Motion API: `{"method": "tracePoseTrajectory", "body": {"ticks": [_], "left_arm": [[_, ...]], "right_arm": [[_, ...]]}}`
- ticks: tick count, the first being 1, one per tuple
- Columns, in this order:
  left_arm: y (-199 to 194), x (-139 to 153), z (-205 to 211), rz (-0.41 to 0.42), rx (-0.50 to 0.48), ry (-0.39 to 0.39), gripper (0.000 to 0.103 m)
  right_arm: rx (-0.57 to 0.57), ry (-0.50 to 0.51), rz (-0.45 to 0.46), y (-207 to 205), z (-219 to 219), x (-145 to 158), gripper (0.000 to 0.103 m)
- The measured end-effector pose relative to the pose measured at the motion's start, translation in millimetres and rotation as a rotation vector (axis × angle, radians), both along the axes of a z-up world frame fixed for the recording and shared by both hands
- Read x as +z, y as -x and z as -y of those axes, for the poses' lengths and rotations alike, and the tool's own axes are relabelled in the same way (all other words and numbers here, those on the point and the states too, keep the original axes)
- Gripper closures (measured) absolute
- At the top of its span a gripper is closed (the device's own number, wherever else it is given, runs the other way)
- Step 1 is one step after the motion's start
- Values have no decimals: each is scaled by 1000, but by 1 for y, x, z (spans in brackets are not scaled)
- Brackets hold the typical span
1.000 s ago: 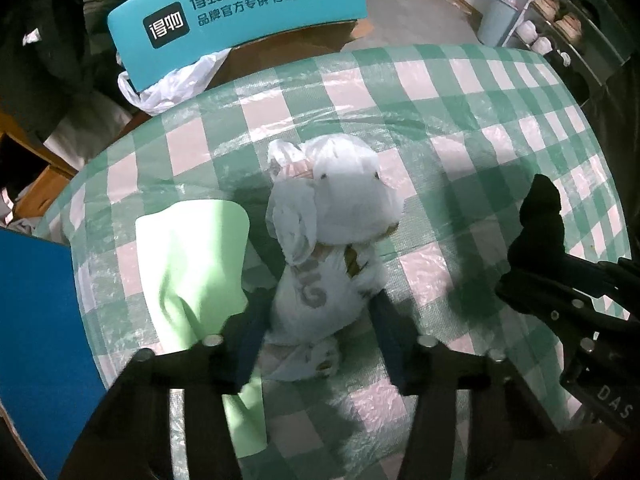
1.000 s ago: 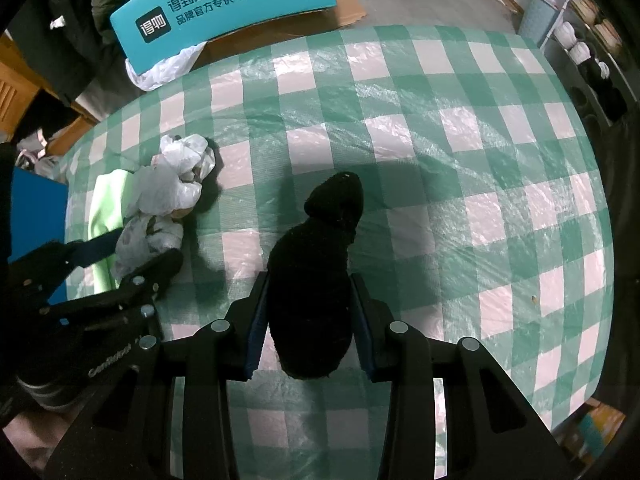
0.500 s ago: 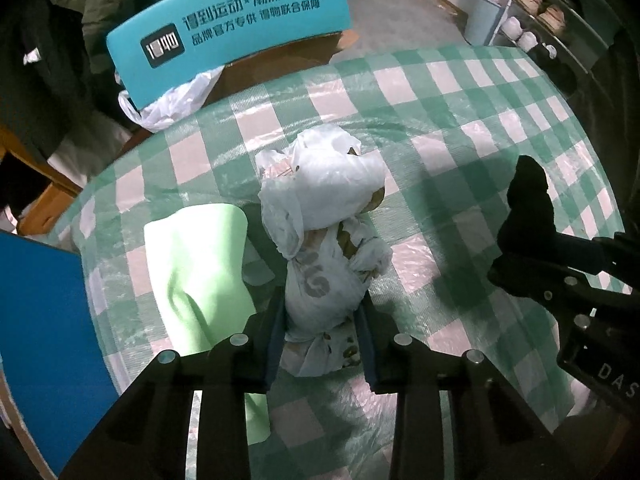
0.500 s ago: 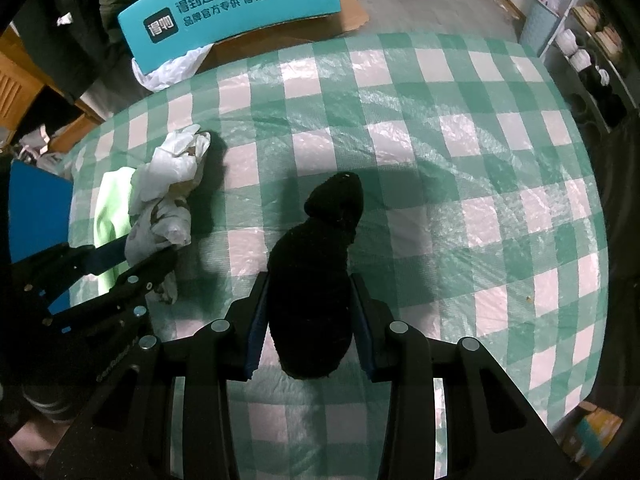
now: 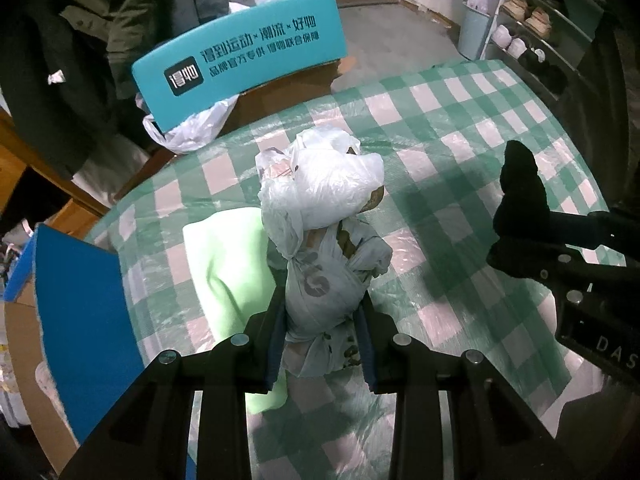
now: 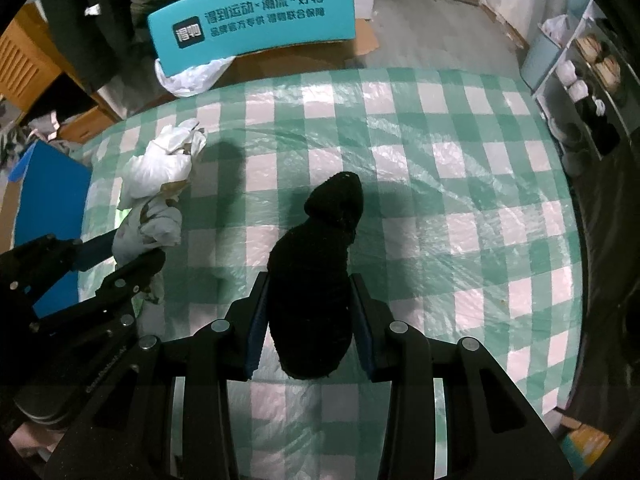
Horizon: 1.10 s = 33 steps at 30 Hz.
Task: Organize soft objects
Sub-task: 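Carry the plastic bag with the left tool while the right tool carries the black sock over the box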
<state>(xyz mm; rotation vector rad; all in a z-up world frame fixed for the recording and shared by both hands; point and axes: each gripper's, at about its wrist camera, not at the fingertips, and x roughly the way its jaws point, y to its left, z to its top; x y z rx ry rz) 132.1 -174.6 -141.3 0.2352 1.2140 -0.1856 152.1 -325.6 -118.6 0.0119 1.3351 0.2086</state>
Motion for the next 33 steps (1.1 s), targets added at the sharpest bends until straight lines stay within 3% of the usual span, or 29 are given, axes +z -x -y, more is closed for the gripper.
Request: {"method": "tracePoseTrajectory", "body": {"ticks": [15, 33], "left_arm": [[34, 40, -19, 70, 11, -7, 71], [74, 78, -56, 150, 52, -29, 71]], "right_arm": [[89, 15, 99, 29, -17, 47, 66], [201, 5, 158, 54, -56, 77, 66]]}}
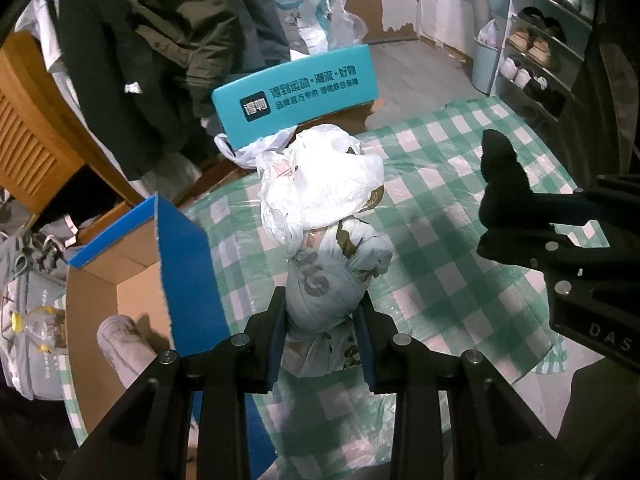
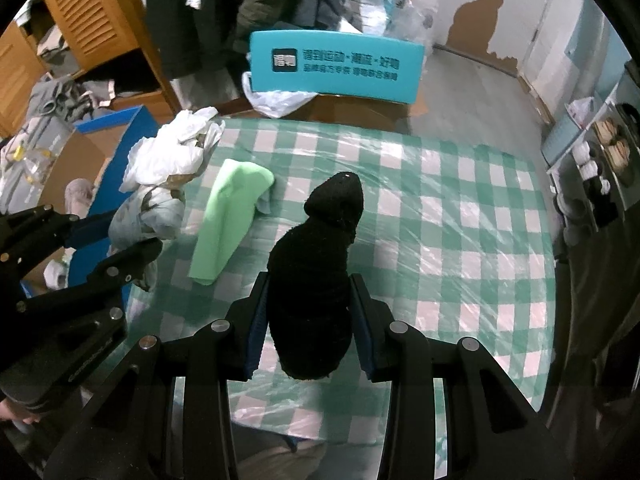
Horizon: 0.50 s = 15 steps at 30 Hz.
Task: Organize soft objects
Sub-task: 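Carry the plastic bag with the left tool while the right tool carries the black sock over the box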
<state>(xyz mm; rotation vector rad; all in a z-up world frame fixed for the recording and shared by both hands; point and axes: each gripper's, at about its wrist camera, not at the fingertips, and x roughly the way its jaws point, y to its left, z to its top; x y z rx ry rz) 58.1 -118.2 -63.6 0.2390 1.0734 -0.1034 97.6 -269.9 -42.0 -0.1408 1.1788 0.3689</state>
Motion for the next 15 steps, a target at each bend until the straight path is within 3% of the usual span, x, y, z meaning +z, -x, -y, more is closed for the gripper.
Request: {"method": "tracePoseTrajectory", "body": {"ticks": [15], "left_arm": [[27, 18, -54, 43, 85, -1, 71]], "right_arm": [[89, -32, 23, 12, -45, 18, 66]]}}
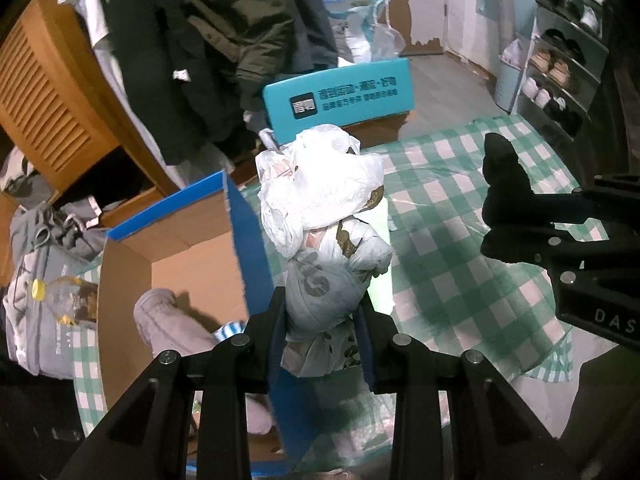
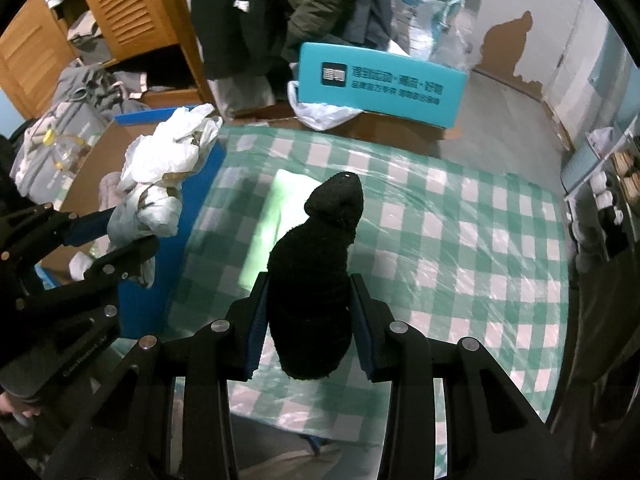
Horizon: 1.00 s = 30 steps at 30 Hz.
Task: Organize soft objects
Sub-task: 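Carry the plastic bag with the left tool while the right tool carries the black sock over the box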
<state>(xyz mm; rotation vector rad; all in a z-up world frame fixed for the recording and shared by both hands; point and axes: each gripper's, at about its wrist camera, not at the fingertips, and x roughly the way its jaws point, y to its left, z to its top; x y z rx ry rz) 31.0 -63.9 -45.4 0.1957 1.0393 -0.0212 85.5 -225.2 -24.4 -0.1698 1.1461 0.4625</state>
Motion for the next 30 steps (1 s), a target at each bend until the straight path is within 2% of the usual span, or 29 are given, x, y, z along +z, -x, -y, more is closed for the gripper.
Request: {"method": "tracePoseTrajectory", "body": {"ticks": [12, 30], "left_arm": [[14, 8, -38, 19, 57, 5, 71], [34, 5, -120, 26, 198, 51, 71]], "right_arm": [[73, -25, 2, 6, -44, 6, 66], [186, -29, 3, 8, -130, 12, 66]]}}
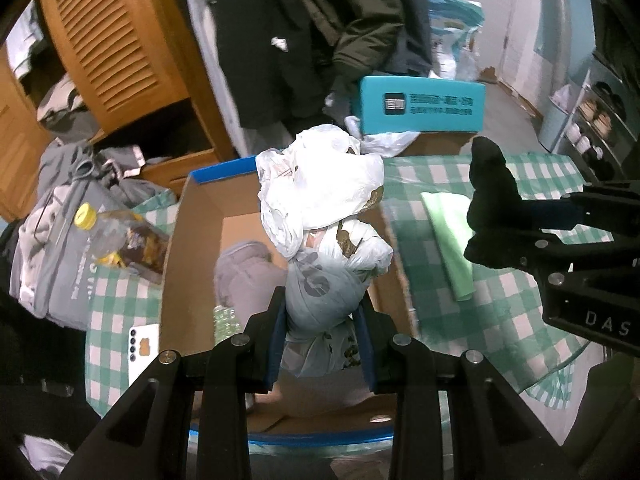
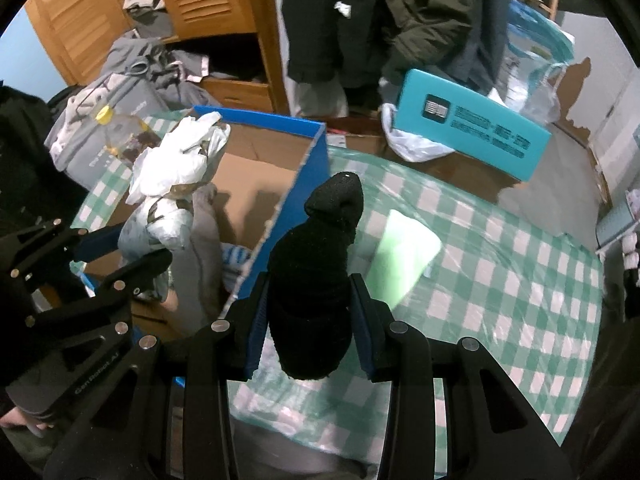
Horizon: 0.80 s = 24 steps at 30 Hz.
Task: Organize soft objects
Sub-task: 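Carry the plastic bag with the left tool while the right tool carries the black sock over the box, then open the right tool to drop the black sock while the left tool drops the bag into the box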
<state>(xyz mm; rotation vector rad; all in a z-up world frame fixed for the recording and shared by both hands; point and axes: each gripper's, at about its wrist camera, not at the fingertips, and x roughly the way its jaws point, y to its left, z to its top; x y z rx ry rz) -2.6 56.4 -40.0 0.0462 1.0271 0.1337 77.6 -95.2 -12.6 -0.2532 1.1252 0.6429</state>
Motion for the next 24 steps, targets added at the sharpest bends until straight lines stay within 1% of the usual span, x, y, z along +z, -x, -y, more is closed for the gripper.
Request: {"method": "tracePoseTrajectory", "body": {"ticks": [7, 15, 22, 24], "left_arm": [[6, -4, -31, -2, 51, 24, 71], [9, -18, -57, -33, 84, 33, 71], [10, -32, -74, -64, 110, 34, 71], [9, -37, -77, -81, 121, 36, 69]], "right_arm": [[46, 2, -12, 3, -35, -4, 66], [90, 7, -28, 3, -73, -11, 66], [116, 18, -53, 3, -95, -24, 66], [121, 17, -60, 2, -98, -27, 66]]}}
